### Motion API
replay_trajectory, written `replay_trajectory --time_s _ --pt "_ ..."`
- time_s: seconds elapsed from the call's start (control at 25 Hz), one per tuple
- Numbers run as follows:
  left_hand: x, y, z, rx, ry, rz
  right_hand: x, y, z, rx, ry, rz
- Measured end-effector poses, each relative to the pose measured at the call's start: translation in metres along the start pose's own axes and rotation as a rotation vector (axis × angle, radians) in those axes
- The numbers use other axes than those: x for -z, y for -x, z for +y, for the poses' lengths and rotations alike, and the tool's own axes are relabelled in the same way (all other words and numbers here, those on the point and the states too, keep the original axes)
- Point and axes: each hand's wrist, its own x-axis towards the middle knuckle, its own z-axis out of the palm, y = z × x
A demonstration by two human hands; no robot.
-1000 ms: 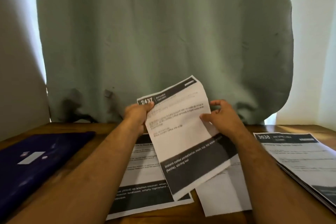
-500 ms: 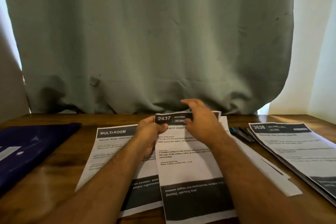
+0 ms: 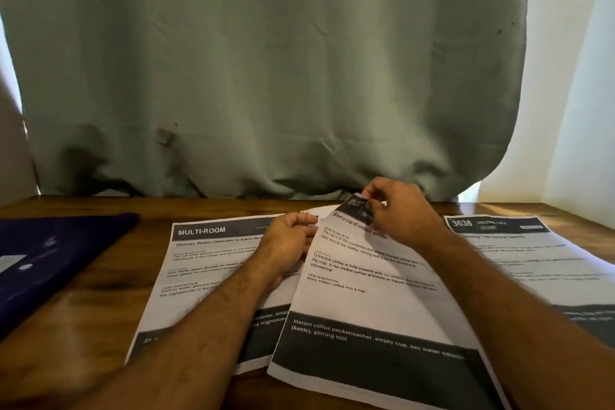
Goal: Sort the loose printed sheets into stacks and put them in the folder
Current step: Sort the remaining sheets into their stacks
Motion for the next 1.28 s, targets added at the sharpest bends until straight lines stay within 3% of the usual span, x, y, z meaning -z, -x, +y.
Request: replay_trajectory --time_s 0.12,0.32,0.48,0.72,0.96,1.28 --pt "-0.002 0.001 -0.001 -0.023 -0.138 -0.004 0.009 -0.003 0.007 0.032 0.033 -0.008" --pt "-0.007 -0.004 -0.004 -0.084 -0.324 0.127 0.013 -0.006 0.001 0.112 0.17 -0.025" --pt "-0.01 -0.012 0.005 -0.078 -0.31 0.179 0.001 0.01 0.003 0.136 0.135 -0.092" --pt "-0.022 -0.036 0.027 -0.042 -0.569 0.16 -0.007 0.007 0.007 0.07 0.045 -0.111" --pt "-0.016 -0.048 0.003 -0.081 -0.277 0.108 -0.017 0.009 0.017 0.037 0.076 -0.172" --pt "-0.014 -0.05 -0.002 -0.141 -0.09 0.209 -0.019 0.021 0.012 0.058 0.039 -0.164"
